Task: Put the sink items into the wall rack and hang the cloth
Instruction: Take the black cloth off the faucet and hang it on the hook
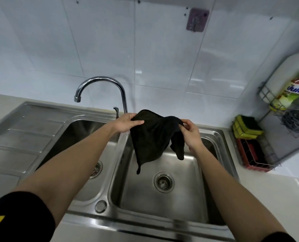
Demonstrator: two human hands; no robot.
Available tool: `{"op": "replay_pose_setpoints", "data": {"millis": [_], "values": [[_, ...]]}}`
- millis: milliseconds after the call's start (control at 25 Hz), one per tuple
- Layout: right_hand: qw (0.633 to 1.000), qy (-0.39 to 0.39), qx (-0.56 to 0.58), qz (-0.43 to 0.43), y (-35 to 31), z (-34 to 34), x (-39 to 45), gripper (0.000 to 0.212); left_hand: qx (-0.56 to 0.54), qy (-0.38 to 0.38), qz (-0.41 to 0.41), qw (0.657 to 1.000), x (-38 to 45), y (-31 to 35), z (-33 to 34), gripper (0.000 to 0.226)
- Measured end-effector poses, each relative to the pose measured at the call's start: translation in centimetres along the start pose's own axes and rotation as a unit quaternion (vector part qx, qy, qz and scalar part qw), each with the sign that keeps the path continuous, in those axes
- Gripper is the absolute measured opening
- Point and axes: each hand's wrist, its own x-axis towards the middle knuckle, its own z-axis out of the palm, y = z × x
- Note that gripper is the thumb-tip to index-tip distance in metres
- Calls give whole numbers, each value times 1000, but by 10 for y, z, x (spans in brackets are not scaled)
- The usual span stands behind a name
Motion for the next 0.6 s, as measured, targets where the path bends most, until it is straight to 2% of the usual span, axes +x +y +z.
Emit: {"op": "replay_pose_setpoints", "data": {"millis": [200,360,480,600], "values": [[1000,-11,3,16,5,-46,-7,21,-124,32,47,991,4,44,49,29],[997,-69,-37,28,9,-77,-18,30,-117,74,90,986,16,91,86,33],[991,-113,-62,31,4,-93,-25,37,-105,45,102,988,23,123,114,29],[980,-191,-61,-10,-12,-102,-24,61,-61,11,116,991,30,145,136,31]]}}
